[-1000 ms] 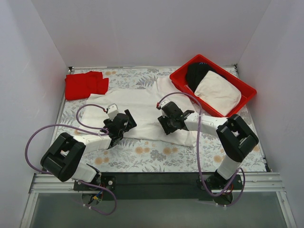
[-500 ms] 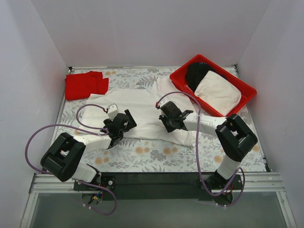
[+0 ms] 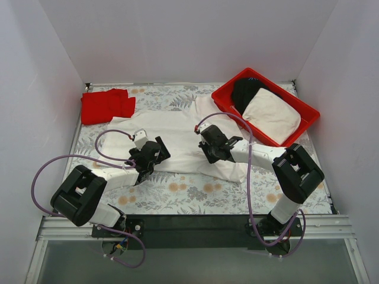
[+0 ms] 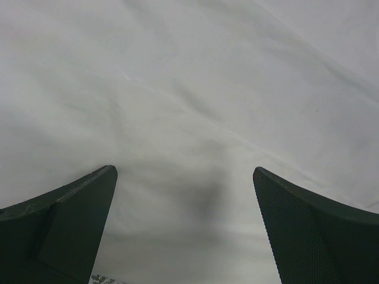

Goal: Fold and stack the t-shirts
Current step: Fold the tshirt

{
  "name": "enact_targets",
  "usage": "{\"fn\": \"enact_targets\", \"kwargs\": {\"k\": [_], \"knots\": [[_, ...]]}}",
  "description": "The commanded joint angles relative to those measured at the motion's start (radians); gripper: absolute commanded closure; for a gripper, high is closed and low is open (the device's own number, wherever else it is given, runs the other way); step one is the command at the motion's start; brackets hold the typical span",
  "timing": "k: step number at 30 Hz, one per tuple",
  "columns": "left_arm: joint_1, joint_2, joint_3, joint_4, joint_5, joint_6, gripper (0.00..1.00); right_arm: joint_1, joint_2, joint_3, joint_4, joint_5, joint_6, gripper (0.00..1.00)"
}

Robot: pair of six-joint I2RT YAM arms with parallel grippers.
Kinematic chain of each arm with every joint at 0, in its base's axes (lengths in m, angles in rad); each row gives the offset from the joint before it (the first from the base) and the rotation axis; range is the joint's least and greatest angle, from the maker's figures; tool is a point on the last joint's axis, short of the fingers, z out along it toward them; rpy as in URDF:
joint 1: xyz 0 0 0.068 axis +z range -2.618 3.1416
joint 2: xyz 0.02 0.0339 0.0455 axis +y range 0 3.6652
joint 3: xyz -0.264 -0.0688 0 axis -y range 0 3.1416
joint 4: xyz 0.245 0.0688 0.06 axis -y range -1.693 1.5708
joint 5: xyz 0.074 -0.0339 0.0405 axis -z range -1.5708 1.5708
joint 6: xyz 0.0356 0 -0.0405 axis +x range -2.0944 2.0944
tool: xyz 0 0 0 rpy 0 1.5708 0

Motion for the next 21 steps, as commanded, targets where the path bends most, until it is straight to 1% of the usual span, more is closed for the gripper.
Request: {"fn": "enact_targets", "kwargs": {"k": [1, 3, 7, 10, 11, 12, 16, 21], "knots": [[-0.002, 0.027, -0.028, -0.083, 0.019, -0.014, 0.07, 0.002, -0.001, 0.048, -0.002, -0.005, -0.016, 0.89], [-0.002, 0.027, -0.03, -0.083, 0.017, -0.014, 0.07, 0.002, 0.003, 0.051, -0.002, -0.01, -0.016, 0.84], [-0.002, 0.023, -0.031, -0.083, 0.017, -0.012, 0.07, 0.002, 0.005, 0.055, -0.003, -0.017, -0.015, 0.81], [-0.002, 0.021, -0.033, -0.085, 0.017, -0.015, 0.07, 0.002, 0.003, 0.056, -0.003, -0.022, -0.016, 0.84], [-0.002, 0.021, -0.034, -0.085, 0.017, -0.015, 0.07, 0.002, 0.003, 0.055, -0.003, -0.023, -0.018, 0.86], [-0.002, 0.02, -0.035, -0.085, 0.02, -0.015, 0.07, 0.0, 0.006, 0.053, -0.003, -0.026, -0.019, 0.9], [-0.002, 0.012, -0.041, -0.086, 0.019, -0.017, 0.07, 0.002, 0.008, 0.051, -0.002, -0.02, -0.021, 0.98], [-0.002, 0.007, -0.042, -0.086, 0.023, -0.017, 0.07, 0.0, 0.019, 0.111, -0.005, 0.006, -0.038, 0.99]]}}
